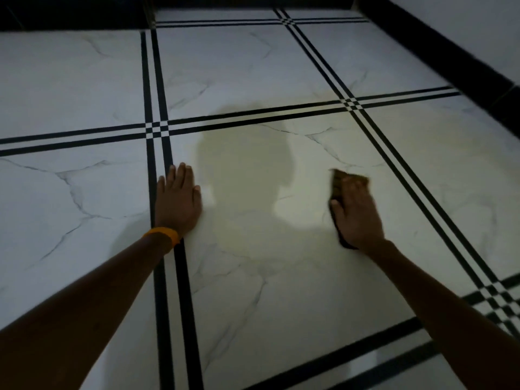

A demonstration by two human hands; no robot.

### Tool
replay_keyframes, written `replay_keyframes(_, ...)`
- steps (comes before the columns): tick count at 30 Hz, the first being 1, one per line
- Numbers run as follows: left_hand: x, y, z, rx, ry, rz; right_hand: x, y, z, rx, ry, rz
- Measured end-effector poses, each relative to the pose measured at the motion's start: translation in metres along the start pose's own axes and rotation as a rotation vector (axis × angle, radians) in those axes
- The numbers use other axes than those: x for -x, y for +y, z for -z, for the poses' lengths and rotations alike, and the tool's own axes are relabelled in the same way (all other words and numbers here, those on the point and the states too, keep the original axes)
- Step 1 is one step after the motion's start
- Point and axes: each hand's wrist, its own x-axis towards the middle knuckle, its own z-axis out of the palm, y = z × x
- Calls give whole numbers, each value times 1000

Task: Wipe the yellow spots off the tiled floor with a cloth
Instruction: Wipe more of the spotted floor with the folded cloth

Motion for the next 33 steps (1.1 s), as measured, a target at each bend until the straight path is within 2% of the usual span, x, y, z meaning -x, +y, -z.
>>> replay_keyframes(2, 1, 1, 3, 9, -18, -1, 11, 2, -3, 35, 14, -235)
replay_keyframes(6, 0, -1, 6, 8, -46, -20, 15, 0, -7, 34, -4, -258)
replay_keyframes(10, 2, 0, 1, 4, -40, -39, -37, 0, -17, 69, 14, -388)
replay_keyframes(12, 3, 0, 2, -7, -50, -30, -67, -20, -23, 65, 12, -385)
replay_keyframes(14, 3, -1, 3, -14, -39, -28, -101, -52, -34, 63, 10, -288)
replay_keyframes(18, 1, -3, 0, -23, -42, -39, -134, -148, -71, 56, -21, 44)
replay_keyframes(20, 1, -6, 0, -18, -34, -46, -104, -201, -84, 35, -14, 226)
replay_keyframes(22, 1, -7, 0, -15, -35, -60, -40, -234, -83, 23, -99, 360)
replay_keyframes(24, 2, -9, 1, -18, -48, -70, 25, -226, -74, 13, -148, 486)
replay_keyframes(26, 3, -7, 4, 0, -51, -66, 57, -178, -61, -47, -98, 535)
replay_keyframes(28, 3, -3, 8, 5, -66, -62, 48, -105, -49, -70, -24, 390)
replay_keyframes(30, 3, 5, 12, -71, -86, -61, 31, -41, -24, -16, 6, 72)
replay_keyframes(31, 1, 8, 14, -145, -100, -54, 30, -30, -17, 29, -8, -30)
replay_keyframes(33, -2, 16, 25, -303, -175, -46, 45, -34, -18, 40, -53, 37)
